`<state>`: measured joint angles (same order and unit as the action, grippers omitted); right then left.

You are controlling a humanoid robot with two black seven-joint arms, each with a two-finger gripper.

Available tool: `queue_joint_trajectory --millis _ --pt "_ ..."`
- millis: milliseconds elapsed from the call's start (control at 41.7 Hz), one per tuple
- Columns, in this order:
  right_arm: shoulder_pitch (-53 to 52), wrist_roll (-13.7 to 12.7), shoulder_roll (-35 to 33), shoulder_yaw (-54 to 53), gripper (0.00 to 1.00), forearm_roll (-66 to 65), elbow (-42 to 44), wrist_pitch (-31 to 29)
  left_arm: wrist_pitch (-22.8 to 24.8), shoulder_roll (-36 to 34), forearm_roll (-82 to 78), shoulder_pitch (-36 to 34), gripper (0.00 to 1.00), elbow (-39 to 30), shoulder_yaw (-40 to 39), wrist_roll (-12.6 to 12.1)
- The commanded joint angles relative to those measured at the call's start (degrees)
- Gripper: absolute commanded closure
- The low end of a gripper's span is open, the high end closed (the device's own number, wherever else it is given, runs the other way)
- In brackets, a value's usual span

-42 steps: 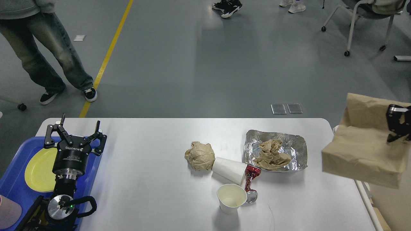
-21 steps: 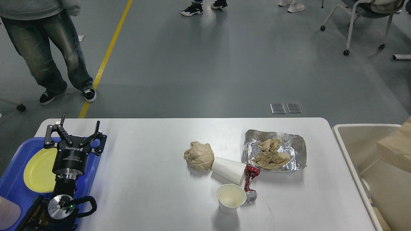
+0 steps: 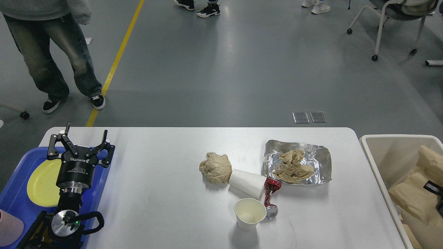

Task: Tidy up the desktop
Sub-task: 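Lift the paper bag and drop it into the white bin, then move the right gripper over the foil tray's food scraps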

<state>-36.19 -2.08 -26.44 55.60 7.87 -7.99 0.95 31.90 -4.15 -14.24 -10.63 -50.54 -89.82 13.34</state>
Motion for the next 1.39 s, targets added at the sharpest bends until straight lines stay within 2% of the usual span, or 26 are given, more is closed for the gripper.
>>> queue_joint_trajectory --millis 0,168,672,696,720,744,816,840,1152,1368 --pt "3.9 -1.1 2.2 -1.0 1.00 0.5 1.1 3.7 0.0 0.0 0.0 0.0 0.04 0.0 0.0 -0.1" --pt "6.1 -1.2 4.4 -1.4 1.00 0.6 1.1 4.0 0.0 0.0 0.0 0.0 0.04 0.0 0.0 -0.1" --pt "7.0 -1.2 5.0 -2.3 1.00 0.7 0.6 4.6 0.0 0.0 0.0 0.0 0.04 0.0 0.0 0.0" --pt "7.0 -1.1 5.0 -2.3 0.86 0.8 0.6 5.3 0.0 0.0 0.0 0.0 0.04 0.0 0.0 -0.1" --pt "7.0 -1.1 5.0 -2.3 0.51 0.8 0.5 7.6 0.0 0.0 0.0 0.0 0.04 0.0 0.0 -0.1" --pt "7.0 -1.0 5.0 -2.3 0.39 0.8 0.4 9.0 0.0 0.0 0.0 0.0 0.04 0.0 0.0 0.0" --pt "6.9 -1.0 5.0 -2.3 0.17 0.7 0.1 11.4 0.0 0.0 0.0 0.0 0.04 0.0 0.0 -0.1" --pt "6.7 -1.0 5.2 -2.1 0.00 0.7 0.0 11.5 0.0 0.0 0.0 0.0 0.04 0.0 0.0 -0.1" --pt "3.4 -1.0 3.4 -1.8 0.00 0.0 -2.2 11.1 0.0 0.0 0.0 0.0 0.04 0.0 0.0 -0.1" --pt "-4.1 -1.0 -2.6 -1.5 0.00 -0.9 -11.9 9.2 0.0 0.0 0.0 0.0 0.04 0.0 0.0 0.0"
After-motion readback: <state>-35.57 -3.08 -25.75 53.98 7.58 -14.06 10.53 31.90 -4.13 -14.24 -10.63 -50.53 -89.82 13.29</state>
